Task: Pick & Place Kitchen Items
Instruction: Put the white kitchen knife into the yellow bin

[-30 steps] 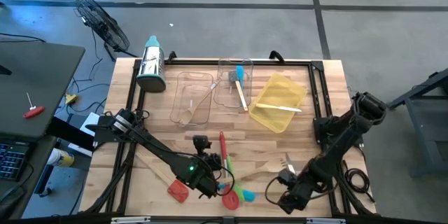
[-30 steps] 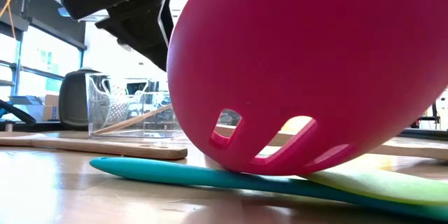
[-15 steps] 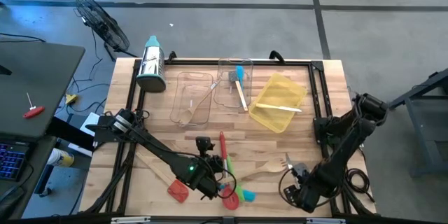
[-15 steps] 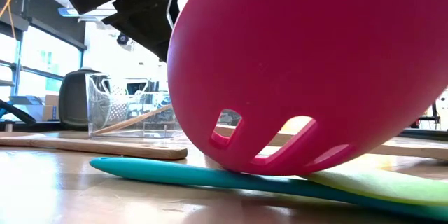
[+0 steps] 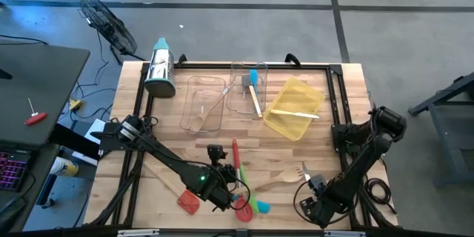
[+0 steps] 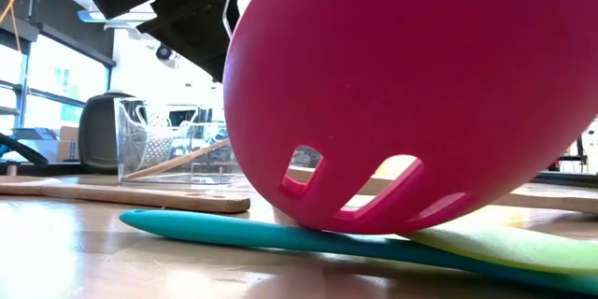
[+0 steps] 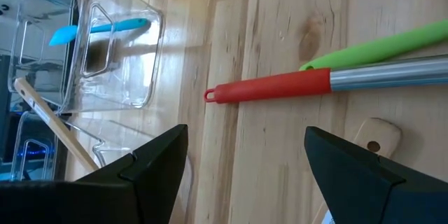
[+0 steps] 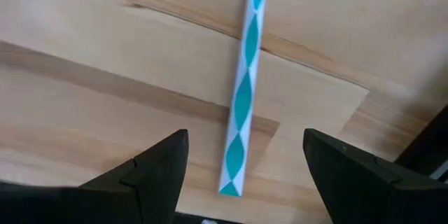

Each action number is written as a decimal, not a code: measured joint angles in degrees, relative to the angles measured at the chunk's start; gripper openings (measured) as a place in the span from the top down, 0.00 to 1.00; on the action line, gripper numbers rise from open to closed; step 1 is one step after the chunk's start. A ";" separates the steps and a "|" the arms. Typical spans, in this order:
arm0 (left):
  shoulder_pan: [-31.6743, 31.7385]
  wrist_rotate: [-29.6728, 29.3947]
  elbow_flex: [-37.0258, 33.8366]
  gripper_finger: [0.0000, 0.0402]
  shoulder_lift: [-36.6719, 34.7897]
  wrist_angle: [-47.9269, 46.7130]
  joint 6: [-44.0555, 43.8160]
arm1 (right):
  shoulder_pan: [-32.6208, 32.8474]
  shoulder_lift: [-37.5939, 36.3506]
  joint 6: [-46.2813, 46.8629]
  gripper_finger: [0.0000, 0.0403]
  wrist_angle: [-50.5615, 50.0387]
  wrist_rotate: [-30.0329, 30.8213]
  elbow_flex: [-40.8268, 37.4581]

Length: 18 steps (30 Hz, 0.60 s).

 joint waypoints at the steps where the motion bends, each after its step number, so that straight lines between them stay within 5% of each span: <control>1: 0.00 0.00 0.00 0.30 0.00 0.08 0.00 | 0.00 0.49 0.02 0.32 0.02 -0.56 0.01; 12: 0.00 -0.02 0.00 0.30 0.00 2.50 1.50 | -0.03 5.86 -0.22 0.32 3.55 -0.92 0.25; 18: 0.00 0.32 0.00 0.30 0.00 2.87 1.53 | -0.28 7.28 -0.24 0.42 3.70 -1.32 0.37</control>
